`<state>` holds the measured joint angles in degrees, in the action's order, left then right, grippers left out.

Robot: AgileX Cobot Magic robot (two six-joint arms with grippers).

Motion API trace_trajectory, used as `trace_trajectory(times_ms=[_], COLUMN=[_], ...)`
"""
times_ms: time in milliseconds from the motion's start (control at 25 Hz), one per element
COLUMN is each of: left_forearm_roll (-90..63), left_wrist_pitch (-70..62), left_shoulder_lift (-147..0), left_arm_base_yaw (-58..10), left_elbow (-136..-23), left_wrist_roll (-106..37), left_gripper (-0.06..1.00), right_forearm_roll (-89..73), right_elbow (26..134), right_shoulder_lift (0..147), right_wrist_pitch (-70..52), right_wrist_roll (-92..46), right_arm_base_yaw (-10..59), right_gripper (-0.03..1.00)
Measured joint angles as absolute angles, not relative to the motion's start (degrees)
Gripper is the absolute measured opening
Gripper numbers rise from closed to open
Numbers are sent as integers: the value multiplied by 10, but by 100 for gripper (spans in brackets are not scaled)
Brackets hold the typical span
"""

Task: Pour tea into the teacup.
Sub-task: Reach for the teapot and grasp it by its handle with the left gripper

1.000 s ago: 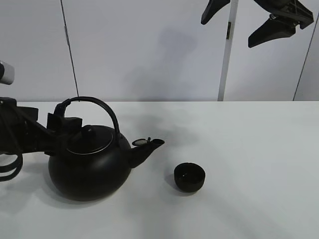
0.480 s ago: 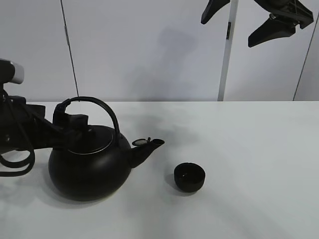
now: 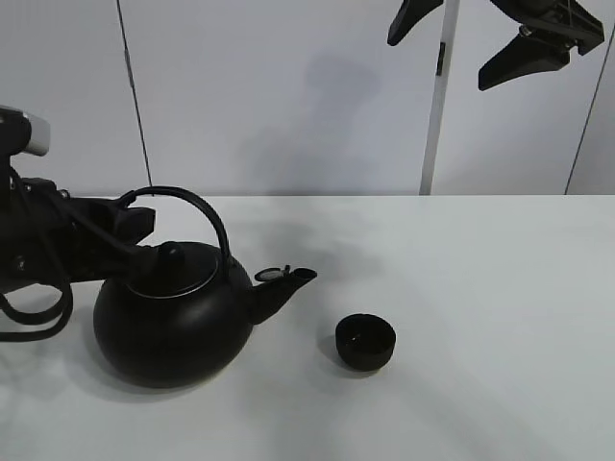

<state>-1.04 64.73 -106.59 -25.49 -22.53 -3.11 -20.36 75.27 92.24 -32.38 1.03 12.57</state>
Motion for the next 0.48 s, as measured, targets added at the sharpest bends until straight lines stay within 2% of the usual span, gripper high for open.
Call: trace_trajectory(times_ms=[160,480], left_forearm_roll=[14,7], left_wrist_pitch=[647,647], left_shoulder_lift=[-1066,-1068], left_arm_base_yaw=[-255,-254], left_elbow=[-226,-228], left_wrist_roll=[-34,-46], left_gripper=[16,13], right_forearm_roll=[-204,-204], right_elbow=[753,753], right_shoulder_lift=[922,922], right_wrist_pitch=[-323,-321], right_wrist_roll=[10,10], right_arm_base_yaw=[126,126], right_gripper=[66,66])
